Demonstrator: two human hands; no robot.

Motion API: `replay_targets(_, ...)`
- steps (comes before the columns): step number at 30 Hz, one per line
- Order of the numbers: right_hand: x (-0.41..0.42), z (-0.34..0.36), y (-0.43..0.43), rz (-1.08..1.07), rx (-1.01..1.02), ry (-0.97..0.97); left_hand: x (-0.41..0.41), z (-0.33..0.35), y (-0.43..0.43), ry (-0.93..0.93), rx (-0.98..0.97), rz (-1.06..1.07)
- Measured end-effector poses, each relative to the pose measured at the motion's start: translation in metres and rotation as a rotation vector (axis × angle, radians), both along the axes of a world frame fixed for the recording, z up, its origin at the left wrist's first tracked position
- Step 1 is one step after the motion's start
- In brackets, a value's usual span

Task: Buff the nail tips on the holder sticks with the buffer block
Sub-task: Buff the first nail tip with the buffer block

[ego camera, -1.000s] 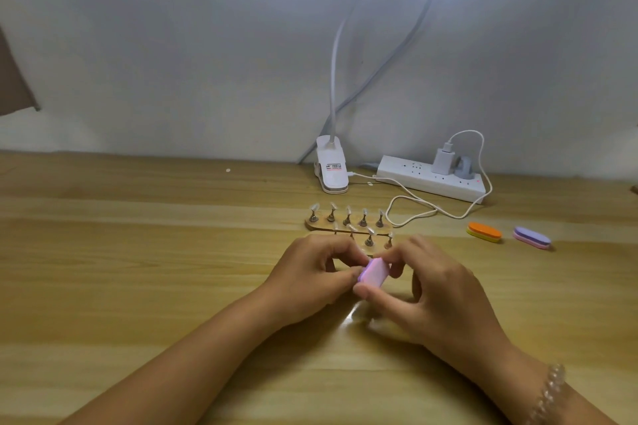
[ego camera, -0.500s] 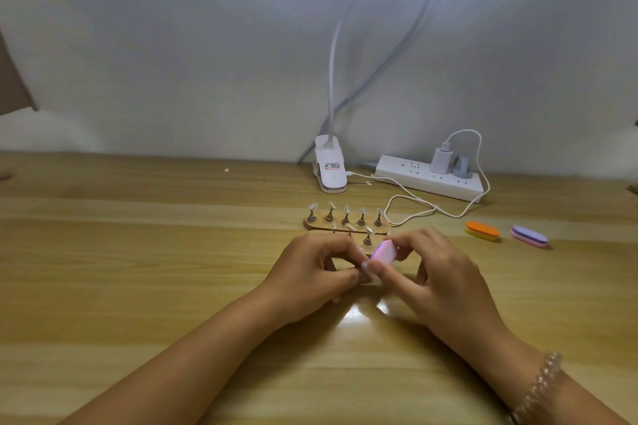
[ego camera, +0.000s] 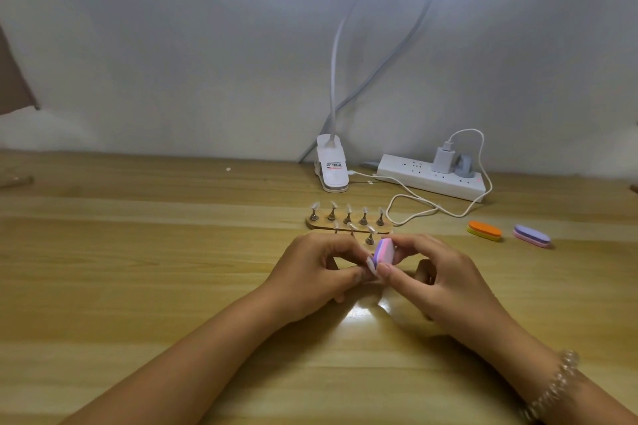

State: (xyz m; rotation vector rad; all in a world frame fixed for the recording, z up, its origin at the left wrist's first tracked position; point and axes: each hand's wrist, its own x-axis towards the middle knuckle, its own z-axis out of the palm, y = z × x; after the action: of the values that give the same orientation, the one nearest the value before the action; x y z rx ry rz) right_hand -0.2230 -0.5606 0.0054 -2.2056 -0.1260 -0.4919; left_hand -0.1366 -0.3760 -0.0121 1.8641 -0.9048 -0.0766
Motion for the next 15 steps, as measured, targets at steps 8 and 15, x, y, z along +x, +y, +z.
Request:
replay_targets(8,-0.007,-0.002,0.01,-0.066,-0.301,-0.083,-0.004,0.001,0.0,-0.127,0.094,0.016)
replay_targets(15,-0.012,-0.001,0.013,-0.118,-0.43,-0.107,-0.008,0.001,0.002,-0.174,0.09,0.043)
